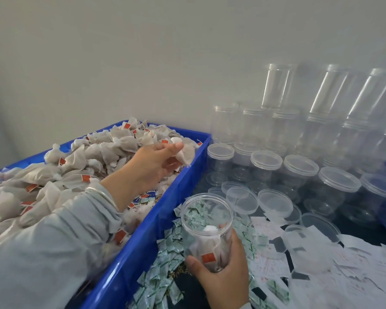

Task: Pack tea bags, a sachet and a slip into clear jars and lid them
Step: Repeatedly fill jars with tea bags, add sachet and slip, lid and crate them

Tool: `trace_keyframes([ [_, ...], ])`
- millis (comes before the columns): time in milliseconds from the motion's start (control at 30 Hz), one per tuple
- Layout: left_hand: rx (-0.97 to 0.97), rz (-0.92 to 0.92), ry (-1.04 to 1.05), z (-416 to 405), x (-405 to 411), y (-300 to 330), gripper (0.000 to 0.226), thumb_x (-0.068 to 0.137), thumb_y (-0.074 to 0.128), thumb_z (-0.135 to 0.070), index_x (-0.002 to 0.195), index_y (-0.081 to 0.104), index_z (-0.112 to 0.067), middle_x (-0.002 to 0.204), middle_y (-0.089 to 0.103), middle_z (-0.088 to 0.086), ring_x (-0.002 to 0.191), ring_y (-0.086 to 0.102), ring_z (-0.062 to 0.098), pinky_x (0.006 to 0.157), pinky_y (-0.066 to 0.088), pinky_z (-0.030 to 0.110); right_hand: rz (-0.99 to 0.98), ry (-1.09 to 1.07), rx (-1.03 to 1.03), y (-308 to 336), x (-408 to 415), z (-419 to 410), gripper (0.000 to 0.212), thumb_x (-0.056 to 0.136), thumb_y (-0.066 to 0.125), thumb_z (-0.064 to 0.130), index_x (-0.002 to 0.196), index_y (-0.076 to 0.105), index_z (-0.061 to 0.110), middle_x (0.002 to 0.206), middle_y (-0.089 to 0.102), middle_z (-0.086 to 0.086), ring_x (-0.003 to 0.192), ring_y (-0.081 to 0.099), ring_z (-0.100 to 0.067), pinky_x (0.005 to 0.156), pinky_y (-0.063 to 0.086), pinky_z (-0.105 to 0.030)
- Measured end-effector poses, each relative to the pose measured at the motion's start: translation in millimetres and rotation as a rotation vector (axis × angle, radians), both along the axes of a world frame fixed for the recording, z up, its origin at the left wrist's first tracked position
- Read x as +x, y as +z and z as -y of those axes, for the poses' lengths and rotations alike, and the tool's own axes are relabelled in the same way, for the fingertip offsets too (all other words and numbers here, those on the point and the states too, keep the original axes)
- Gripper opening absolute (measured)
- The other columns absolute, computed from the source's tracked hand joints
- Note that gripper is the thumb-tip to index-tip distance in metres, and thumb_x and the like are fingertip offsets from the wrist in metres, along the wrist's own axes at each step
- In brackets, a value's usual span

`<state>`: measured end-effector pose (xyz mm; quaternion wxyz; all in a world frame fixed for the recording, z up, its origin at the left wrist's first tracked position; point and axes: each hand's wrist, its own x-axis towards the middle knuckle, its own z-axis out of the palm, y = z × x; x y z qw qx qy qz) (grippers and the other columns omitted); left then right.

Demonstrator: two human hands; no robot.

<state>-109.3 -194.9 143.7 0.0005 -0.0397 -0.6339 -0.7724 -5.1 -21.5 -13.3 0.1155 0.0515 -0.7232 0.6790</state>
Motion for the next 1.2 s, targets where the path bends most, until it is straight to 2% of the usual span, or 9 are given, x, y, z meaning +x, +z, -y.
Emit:
trace_keyframes([
  [133, 0.211, 0.091, -0.280, -14, 17, -2, 0.011, 0.071, 0.068, -0.007, 0.078, 0.060, -0.009, 0.080, 0.071, 0.008, 0.068, 0.069, 0.016, 0.059, 0.057, 0.023, -0.017, 0.026, -0.018, 5, 0, -1, 0.111, 0.039, 0.087, 0.049, 0.138, 0.039, 0.032, 0.128, 0.055, 0.012, 0.111, 0.058, 0.000, 0.091, 0.053, -0.028],
  [200, 0.195, 0.101, -0.360, -19, 22, -4, 0.023, 0.070, 0.069, 0.006, 0.070, 0.055, -0.012, 0.067, 0.065, 0.007, 0.058, 0.065, 0.016, 0.051, 0.055, 0.022, -0.020, 0.026, -0.012, 8, -1, -1, 0.111, 0.039, 0.086, 0.050, 0.138, 0.039, 0.031, 0.128, 0.055, 0.012, 0.113, 0.057, -0.001, 0.093, 0.052, -0.032],
  [300, 0.080, 0.097, -0.407, -24, 26, -10, 0.022, 0.068, 0.060, 0.007, 0.078, 0.054, -0.012, 0.058, 0.058, 0.005, 0.051, 0.060, 0.013, 0.047, 0.051, 0.019, -0.004, -0.002, -0.004, 10, -1, -2, 0.111, 0.039, 0.087, 0.045, 0.137, 0.039, 0.031, 0.130, 0.053, 0.011, 0.117, 0.054, -0.004, 0.099, 0.048, -0.039],
  [400, 0.008, 0.091, -0.378, -23, 26, -12, 0.023, 0.067, 0.061, 0.007, 0.079, 0.055, -0.012, 0.056, 0.053, 0.003, 0.048, 0.052, 0.011, 0.044, 0.044, 0.018, 0.009, -0.037, 0.011, 10, 0, -2, 0.102, 0.045, 0.093, 0.027, 0.128, 0.037, 0.043, 0.129, 0.048, 0.019, 0.116, 0.049, 0.004, 0.102, 0.044, -0.030],
  [533, -0.035, 0.104, -0.323, -19, 24, -11, 0.019, 0.070, 0.061, 0.006, 0.075, 0.056, -0.012, 0.055, 0.052, -0.001, 0.045, 0.044, 0.008, 0.040, 0.034, 0.016, 0.019, -0.039, 0.010, 9, 0, -3, 0.105, 0.047, 0.093, 0.022, 0.137, 0.040, 0.030, 0.130, 0.051, 0.012, 0.117, 0.052, -0.001, 0.100, 0.047, -0.033],
  [700, -0.507, -0.022, -0.233, -8, 21, -10, 0.023, 0.090, 0.057, -0.005, 0.070, 0.066, -0.010, 0.052, 0.059, -0.002, 0.040, 0.035, 0.006, 0.038, 0.028, 0.013, -0.003, -0.047, 0.026, 6, -1, -2, 0.102, 0.047, 0.092, 0.024, 0.133, 0.040, 0.034, 0.126, 0.051, 0.016, 0.112, 0.052, 0.005, 0.089, 0.047, -0.011],
  [967, -0.692, -0.081, 0.233, 23, -13, -29, 0.013, 0.088, 0.063, -0.021, 0.077, 0.071, -0.019, 0.056, 0.061, -0.009, 0.047, 0.052, 0.000, 0.046, 0.043, 0.015, 0.014, -0.030, 0.048, 5, 2, 0, 0.102, 0.034, 0.082, 0.055, 0.125, 0.036, 0.051, 0.123, 0.049, 0.026, 0.109, 0.053, 0.008, 0.092, 0.050, -0.020],
  [1067, -0.787, -0.058, 0.257, 33, -21, -41, 0.015, 0.090, 0.061, -0.019, 0.078, 0.067, -0.025, 0.062, 0.065, -0.015, 0.054, 0.057, -0.004, 0.051, 0.045, 0.018, -0.067, -0.061, 0.022, 5, 5, 0, 0.100, 0.037, 0.085, 0.051, 0.127, 0.044, 0.042, 0.117, 0.056, 0.024, 0.106, 0.059, 0.002, 0.078, 0.057, -0.023],
  [1200, -0.999, 0.012, 0.173, 35, -31, -61, 0.008, 0.088, 0.061, -0.019, 0.093, 0.067, -0.020, 0.096, 0.068, -0.003, 0.082, 0.064, 0.015, 0.074, 0.053, 0.031, -0.063, -0.046, 0.009, 7, 6, -1, 0.101, 0.038, 0.086, 0.051, 0.130, 0.044, 0.039, 0.119, 0.056, 0.019, 0.103, 0.060, -0.001, 0.075, 0.057, -0.025],
])
